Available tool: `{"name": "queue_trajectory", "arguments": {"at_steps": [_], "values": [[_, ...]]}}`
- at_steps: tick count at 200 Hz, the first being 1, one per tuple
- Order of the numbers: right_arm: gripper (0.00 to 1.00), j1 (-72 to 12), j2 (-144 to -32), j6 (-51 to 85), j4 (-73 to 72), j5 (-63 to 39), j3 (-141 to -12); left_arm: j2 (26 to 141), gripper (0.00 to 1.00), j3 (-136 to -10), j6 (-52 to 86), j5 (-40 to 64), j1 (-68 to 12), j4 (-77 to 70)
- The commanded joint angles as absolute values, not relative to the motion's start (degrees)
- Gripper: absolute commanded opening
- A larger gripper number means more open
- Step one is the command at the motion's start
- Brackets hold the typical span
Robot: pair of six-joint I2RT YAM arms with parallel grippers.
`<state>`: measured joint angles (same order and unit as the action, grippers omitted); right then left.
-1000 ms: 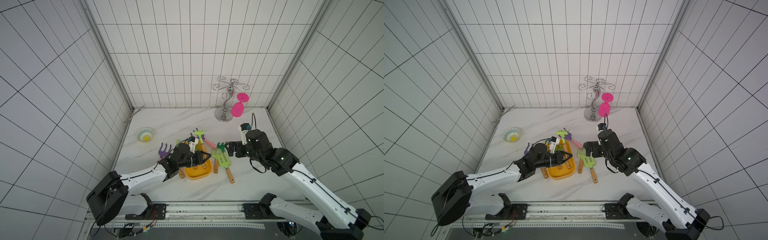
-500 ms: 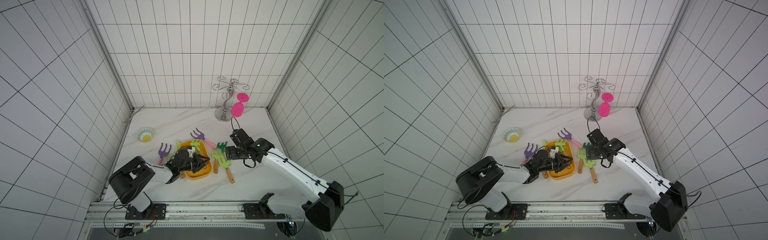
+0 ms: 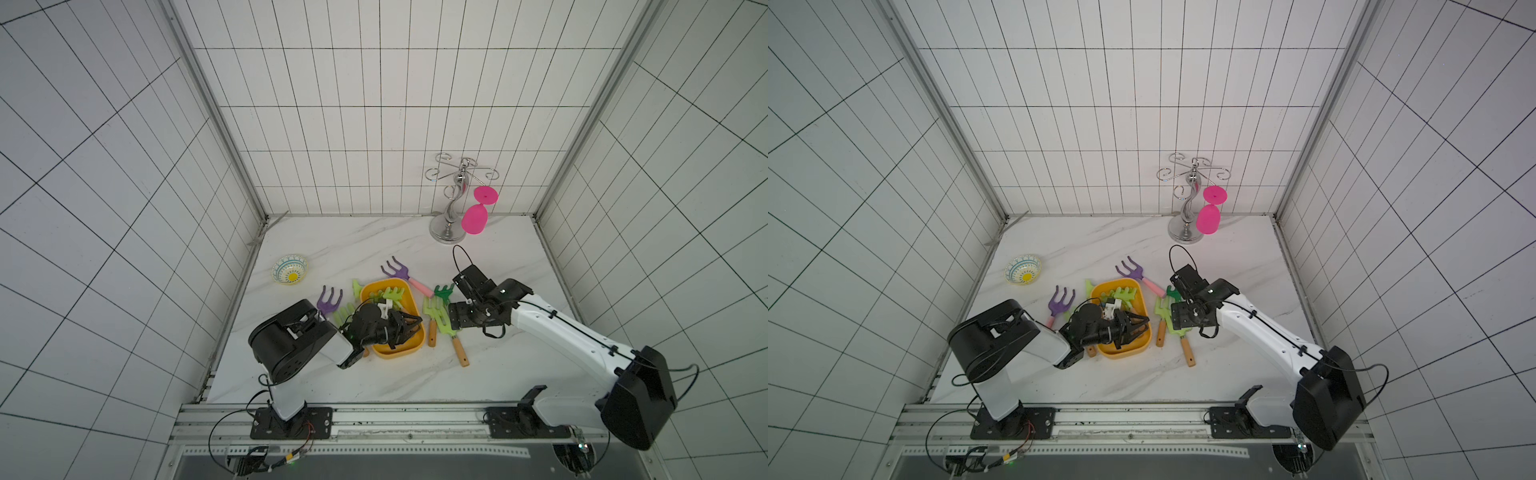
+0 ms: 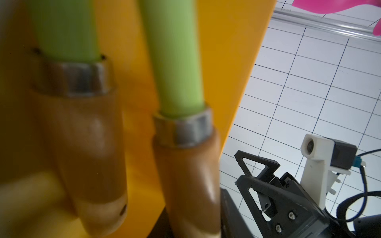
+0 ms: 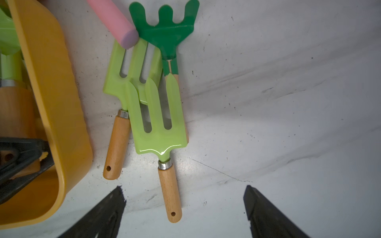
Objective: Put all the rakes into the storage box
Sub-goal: Place the rake in the storage box, then adjust the storage box at the center of the board.
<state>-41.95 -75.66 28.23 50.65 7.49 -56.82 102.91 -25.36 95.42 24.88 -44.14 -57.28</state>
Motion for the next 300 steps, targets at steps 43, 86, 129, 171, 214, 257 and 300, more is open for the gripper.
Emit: {"name": "queue_trajectory", "arguments": {"at_steps": [43, 86, 129, 171, 214, 257, 300], "values": [[0.91, -41.67, -78.55, 29.75, 48.46, 4.45, -53.0, 93.02, 0.61, -27.52, 89.98, 26.09, -44.47, -38.2], [0.9, -41.66, -79.76, 29.71, 47.65, 4.26, -52.95, 79.73, 0.67, -41.48, 70.34, 17.88, -45.44, 9.84], [0.89, -41.66, -81.14, 28.48, 47.46, 4.4, -54.02, 81.0, 0.67, -41.22, 69.37, 19.11, -45.5, 12.12], [0.85, -41.73, -81.62, 28.48, 46.95, 3.92, -54.66, 79.21, 0.65, -43.74, 65.24, 16.42, -45.69, 15.63], [0.78, -41.94, -80.25, 28.65, 45.93, 5.52, -55.35, 70.73, 0.66, -54.34, 52.29, 0.95, -45.88, 34.95], [0.75, -42.57, -83.58, 28.29, 44.17, 5.11, -59.21, 67.72, 0.67, -52.72, 47.29, -4.97, -42.03, 43.03], [0.74, -43.0, -85.39, 28.7, 43.85, 5.89, -61.61, 70.71, 0.66, -48.16, 45.0, -5.06, -40.88, 40.83]]}}
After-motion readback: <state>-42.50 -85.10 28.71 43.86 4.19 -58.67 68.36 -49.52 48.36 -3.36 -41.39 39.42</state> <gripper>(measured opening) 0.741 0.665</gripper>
